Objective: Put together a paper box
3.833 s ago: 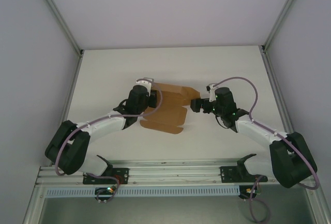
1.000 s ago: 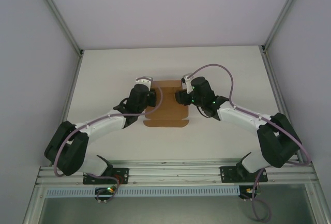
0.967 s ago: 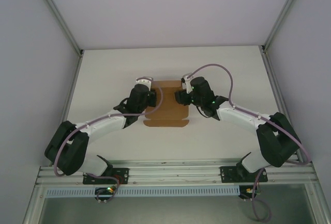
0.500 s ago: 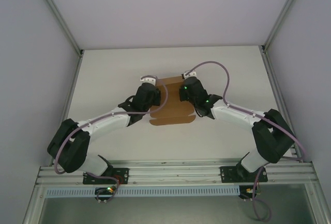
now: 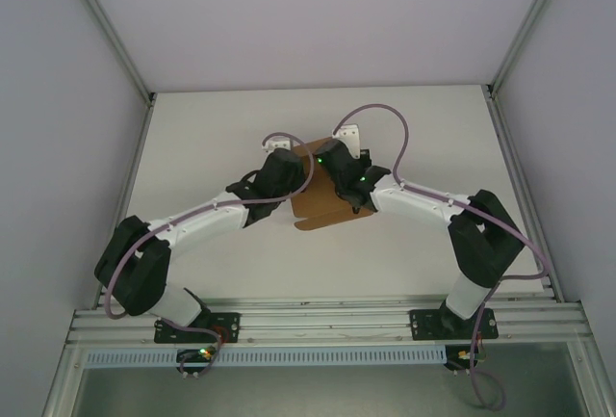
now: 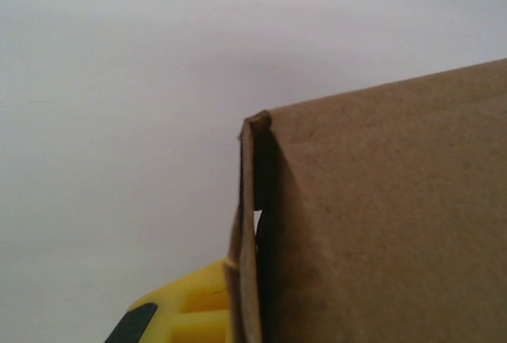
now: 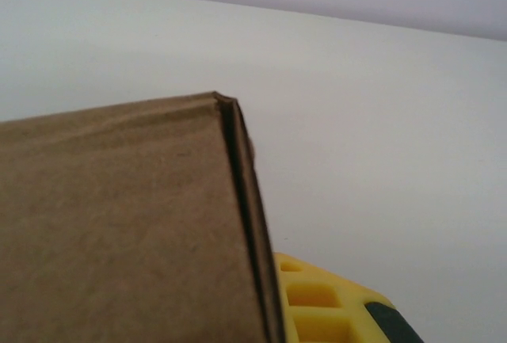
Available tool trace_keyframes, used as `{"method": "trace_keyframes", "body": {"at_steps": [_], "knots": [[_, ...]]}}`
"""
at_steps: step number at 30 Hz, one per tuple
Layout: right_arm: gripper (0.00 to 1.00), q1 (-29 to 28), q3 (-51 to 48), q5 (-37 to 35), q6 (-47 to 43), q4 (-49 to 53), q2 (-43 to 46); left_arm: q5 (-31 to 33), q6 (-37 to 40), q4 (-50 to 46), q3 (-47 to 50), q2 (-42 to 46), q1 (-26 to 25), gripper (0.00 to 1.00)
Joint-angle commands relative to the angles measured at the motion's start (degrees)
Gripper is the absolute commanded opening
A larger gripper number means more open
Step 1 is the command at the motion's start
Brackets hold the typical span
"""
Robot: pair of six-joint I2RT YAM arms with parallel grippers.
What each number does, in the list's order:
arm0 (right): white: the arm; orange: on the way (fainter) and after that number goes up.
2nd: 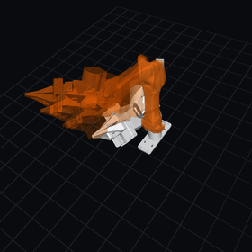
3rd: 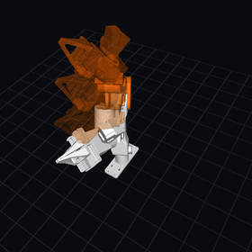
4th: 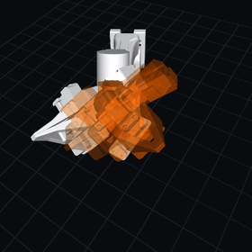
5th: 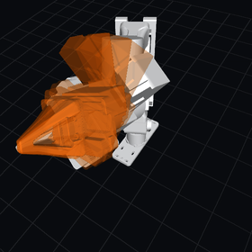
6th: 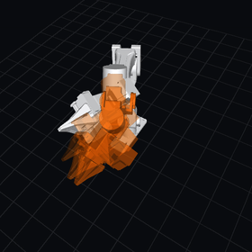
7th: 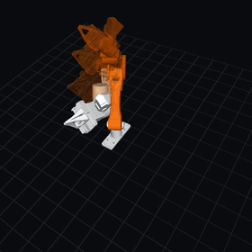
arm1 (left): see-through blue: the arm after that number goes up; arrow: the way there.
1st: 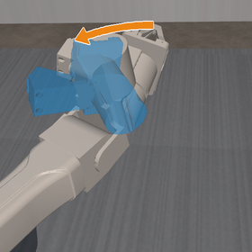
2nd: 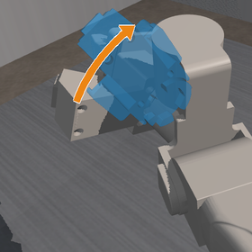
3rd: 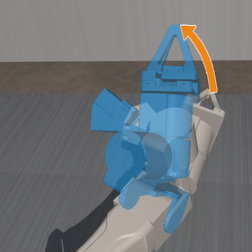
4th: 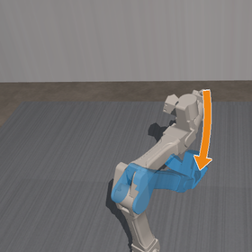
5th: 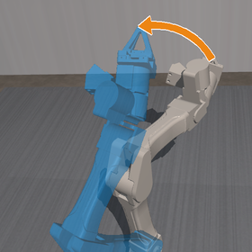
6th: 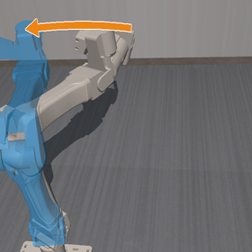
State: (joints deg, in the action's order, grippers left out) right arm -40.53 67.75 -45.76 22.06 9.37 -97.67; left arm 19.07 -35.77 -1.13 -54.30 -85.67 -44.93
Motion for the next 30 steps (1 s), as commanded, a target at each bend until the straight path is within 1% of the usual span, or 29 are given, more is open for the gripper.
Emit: {"method": "trace_keyframes", "body": {"at_steps": [1, 5, 6, 7, 8, 10, 11, 13, 15, 16, 19, 21, 23, 25, 26, 28, 29, 30], "knots": [[0.05, 5.64, 0.86, -25.00, 7.72, 15.06, -2.92, 5.52, -4.18, -7.19, -0.19, 1.74, 2.47, 0.00], [0.07, 5.46, 2.13, -23.88, 10.86, 15.48, -4.02, 4.62, -4.09, -7.36, -0.98, 0.92, 2.56, 0.00], [0.08, 5.46, 2.00, -22.65, 10.57, 14.32, -3.89, 4.37, -4.09, -7.22, -1.01, 0.74, 2.48, 0.00], [0.13, 5.46, 1.13, -20.11, 9.05, 11.32, -3.25, 3.98, -3.72, -6.53, -0.90, 0.68, 2.53, 0.00], [0.16, 5.47, -0.47, -16.70, 6.27, 6.62, -2.35, 3.41, -3.24, -5.88, -0.86, 0.59, 2.56, 0.00], [0.19, 5.29, -5.71, -8.55, -1.46, -6.95, 0.53, 2.12, -2.41, -4.41, -0.54, 0.38, 2.47, 0.00], [0.22, 5.40, -8.40, -4.24, -3.01, -11.87, 2.17, 1.62, -2.03, -3.94, -0.44, 0.37, 2.42, 0.00], [0.24, 6.11, -13.73, 7.56, -7.91, -22.54, 5.69, 0.49, -1.45, -3.30, -0.37, 0.32, 2.43, 0.00], [0.25, 7.22, -17.29, 17.06, -10.04, -28.01, 8.66, -0.23, -0.81, -2.81, -0.27, 0.40, 2.45, 0.00], [0.26, 7.93, -18.02, 21.31, -11.01, -28.37, 9.94, -0.48, -0.50, -2.58, -0.19, 0.36, 2.41, 0.00], [0.42, 9.95, -19.24, 29.75, -10.87, -26.15, 13.67, -0.75, -0.04, -2.29, -0.10, 0.41, 2.42, 0.00], [0.54, 10.94, -21.07, 34.80, -11.91, -26.87, 16.29, -1.16, 0.17, -2.03, -0.09, 0.50, 2.51, 0.00], [0.62, 11.76, -22.67, 40.35, -13.60, -27.43, 18.59, -1.56, 0.35, -1.81, -0.10, 0.50, 2.54, 0.00], [0.69, 12.19, -23.68, 44.44, -14.58, -27.14, 21.17, -1.89, 0.61, -1.63, -0.10, 0.48, 2.49, 0.00], [0.75, 12.47, -23.93, 46.70, -15.21, -26.55, 22.12, -2.12, 0.70, -1.60, -0.19, 0.47, 2.48, 0.00], [0.80, 12.86, -24.39, 48.18, -14.61, -25.51, 24.09, -2.43, 0.96, -1.31, -0.29, 0.55, 2.58, 0.00], [0.86, 13.26, -24.57, 50.17, -14.76, -24.99, 25.02, -2.60, 1.37, -1.26, -0.36, 0.50, 2.56, 0.00], [0.94, 13.54, -24.76, 51.33, -14.59, -24.51, 26.06, -2.79, 1.73, -1.26, -0.41, 0.47, 2.57, 0.00]]}}
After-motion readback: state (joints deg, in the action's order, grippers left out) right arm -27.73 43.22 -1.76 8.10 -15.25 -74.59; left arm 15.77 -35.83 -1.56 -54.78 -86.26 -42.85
